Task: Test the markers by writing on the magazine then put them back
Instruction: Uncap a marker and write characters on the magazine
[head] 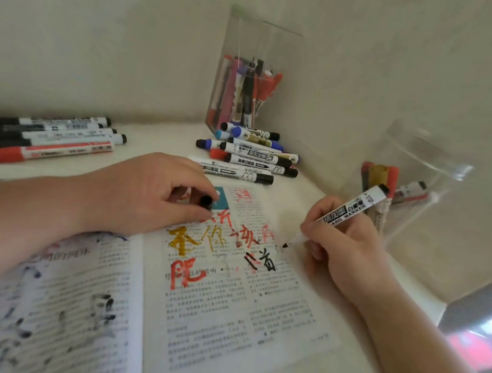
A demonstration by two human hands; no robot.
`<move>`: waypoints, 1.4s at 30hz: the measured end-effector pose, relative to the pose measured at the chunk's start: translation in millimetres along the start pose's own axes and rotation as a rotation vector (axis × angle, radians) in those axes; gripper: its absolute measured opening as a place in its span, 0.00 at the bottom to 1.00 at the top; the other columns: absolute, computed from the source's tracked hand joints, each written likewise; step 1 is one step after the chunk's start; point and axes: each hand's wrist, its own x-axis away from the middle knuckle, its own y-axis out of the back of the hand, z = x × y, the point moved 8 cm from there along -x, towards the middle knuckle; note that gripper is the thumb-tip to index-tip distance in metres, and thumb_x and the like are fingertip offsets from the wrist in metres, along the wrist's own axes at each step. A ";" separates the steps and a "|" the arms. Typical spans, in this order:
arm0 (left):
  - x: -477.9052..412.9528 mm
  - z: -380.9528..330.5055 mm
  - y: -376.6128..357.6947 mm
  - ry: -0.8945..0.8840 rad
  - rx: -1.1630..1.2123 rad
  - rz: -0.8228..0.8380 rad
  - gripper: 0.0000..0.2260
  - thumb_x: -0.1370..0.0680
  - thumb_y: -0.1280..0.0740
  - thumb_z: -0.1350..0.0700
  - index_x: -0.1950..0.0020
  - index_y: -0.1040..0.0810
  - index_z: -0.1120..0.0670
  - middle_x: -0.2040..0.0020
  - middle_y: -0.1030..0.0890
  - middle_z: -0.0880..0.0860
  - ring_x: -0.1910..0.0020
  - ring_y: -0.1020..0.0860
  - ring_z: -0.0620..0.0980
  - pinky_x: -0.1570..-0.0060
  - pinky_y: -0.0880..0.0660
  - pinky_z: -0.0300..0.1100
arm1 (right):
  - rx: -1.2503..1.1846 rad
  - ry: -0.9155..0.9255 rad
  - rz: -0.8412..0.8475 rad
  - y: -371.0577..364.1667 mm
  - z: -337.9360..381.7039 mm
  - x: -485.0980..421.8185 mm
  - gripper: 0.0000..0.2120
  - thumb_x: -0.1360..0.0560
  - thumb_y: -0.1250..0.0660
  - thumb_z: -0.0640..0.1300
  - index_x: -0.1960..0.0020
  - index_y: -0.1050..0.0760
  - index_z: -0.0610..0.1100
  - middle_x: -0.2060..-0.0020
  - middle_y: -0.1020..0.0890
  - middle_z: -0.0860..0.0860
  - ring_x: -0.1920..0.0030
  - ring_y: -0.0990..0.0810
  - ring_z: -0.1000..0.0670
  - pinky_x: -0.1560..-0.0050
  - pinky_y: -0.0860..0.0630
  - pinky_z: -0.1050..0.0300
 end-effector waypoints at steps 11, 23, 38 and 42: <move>-3.0 -0.2 -3.0 -0.025 0.014 0.001 0.11 0.28 0.33 0.36 0.46 0.21 0.33 0.50 0.21 0.33 0.50 0.23 0.35 0.53 0.31 0.26 | 0.214 0.052 0.044 -0.9 -3.8 -3.4 0.07 0.27 0.28 0.46 0.60 0.24 0.47 0.76 0.27 0.52 0.76 0.30 0.52 0.73 0.33 0.59; -2.3 4.2 -4.1 -0.013 -0.017 -0.004 0.14 0.28 0.33 0.35 0.45 0.19 0.36 0.51 0.22 0.31 0.50 0.23 0.35 0.54 0.32 0.27 | 0.112 0.038 0.028 -1.0 -2.1 -1.8 0.10 0.28 0.27 0.40 0.64 0.26 0.44 0.78 0.30 0.52 0.77 0.33 0.54 0.74 0.34 0.63; -2.3 8.9 -4.7 0.031 -0.012 0.009 0.19 0.29 0.35 0.33 0.43 0.19 0.37 0.52 0.22 0.30 0.50 0.24 0.34 0.53 0.31 0.31 | 0.203 0.039 0.074 -4.4 -2.4 0.0 0.09 0.31 0.28 0.43 0.65 0.27 0.45 0.72 0.29 0.46 0.73 0.32 0.50 0.69 0.34 0.57; -2.2 8.1 -5.2 0.027 -0.013 0.013 0.19 0.29 0.36 0.33 0.42 0.19 0.37 0.51 0.23 0.29 0.50 0.24 0.34 0.54 0.32 0.30 | 0.379 0.103 -0.096 6.1 4.8 -2.4 0.11 0.27 0.28 0.36 0.62 0.30 0.39 0.70 0.28 0.48 0.68 0.30 0.51 0.61 0.31 0.48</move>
